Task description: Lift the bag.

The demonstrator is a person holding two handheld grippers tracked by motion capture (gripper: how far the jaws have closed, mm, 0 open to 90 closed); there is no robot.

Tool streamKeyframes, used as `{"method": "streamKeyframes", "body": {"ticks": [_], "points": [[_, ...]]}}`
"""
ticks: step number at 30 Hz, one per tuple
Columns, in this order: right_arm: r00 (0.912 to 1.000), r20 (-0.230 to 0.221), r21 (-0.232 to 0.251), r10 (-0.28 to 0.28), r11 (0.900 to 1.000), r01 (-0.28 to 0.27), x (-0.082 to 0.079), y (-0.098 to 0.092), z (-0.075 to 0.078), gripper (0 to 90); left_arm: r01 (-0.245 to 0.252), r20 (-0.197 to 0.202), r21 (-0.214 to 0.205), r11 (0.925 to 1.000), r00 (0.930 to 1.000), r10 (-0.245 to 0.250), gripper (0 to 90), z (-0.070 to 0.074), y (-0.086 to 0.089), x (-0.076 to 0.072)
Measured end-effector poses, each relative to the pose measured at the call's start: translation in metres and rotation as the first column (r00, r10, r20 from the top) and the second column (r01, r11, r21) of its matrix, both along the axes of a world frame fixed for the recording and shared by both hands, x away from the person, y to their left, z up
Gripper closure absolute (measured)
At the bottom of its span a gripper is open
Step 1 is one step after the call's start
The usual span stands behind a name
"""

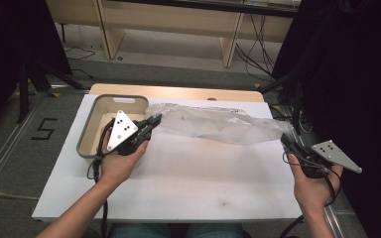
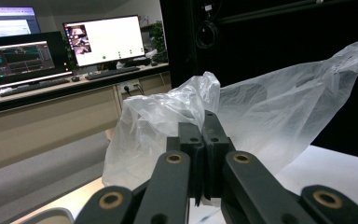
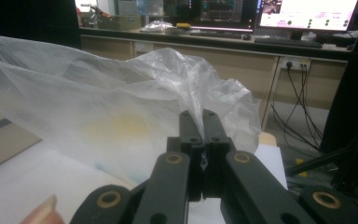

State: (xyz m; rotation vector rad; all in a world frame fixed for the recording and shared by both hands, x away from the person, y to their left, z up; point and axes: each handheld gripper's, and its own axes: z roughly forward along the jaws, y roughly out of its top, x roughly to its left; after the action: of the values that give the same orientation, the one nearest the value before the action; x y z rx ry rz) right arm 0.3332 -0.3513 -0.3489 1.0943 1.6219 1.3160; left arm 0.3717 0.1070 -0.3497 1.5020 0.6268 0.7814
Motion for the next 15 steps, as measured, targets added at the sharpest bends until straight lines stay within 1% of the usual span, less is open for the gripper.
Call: {"method": "streamKeyframes", "body": {"ticks": [8,15], "points": [[0.9995,0.031,0.012,0.002,0.9999,-0.002,0.003,0.002,0.009,90.0,-0.006,0.021,-0.017,0.9998,0.9998,0.006,89.2,0.009,0.001,0.001],[0.9990,0.045,0.018,0.006,0.9998,-0.006,0.007,0.005,0.015,90.0,-0.012,0.027,-0.031,0.9994,0.9995,0.012,89.2,0.012,0.002,0.003]]}}
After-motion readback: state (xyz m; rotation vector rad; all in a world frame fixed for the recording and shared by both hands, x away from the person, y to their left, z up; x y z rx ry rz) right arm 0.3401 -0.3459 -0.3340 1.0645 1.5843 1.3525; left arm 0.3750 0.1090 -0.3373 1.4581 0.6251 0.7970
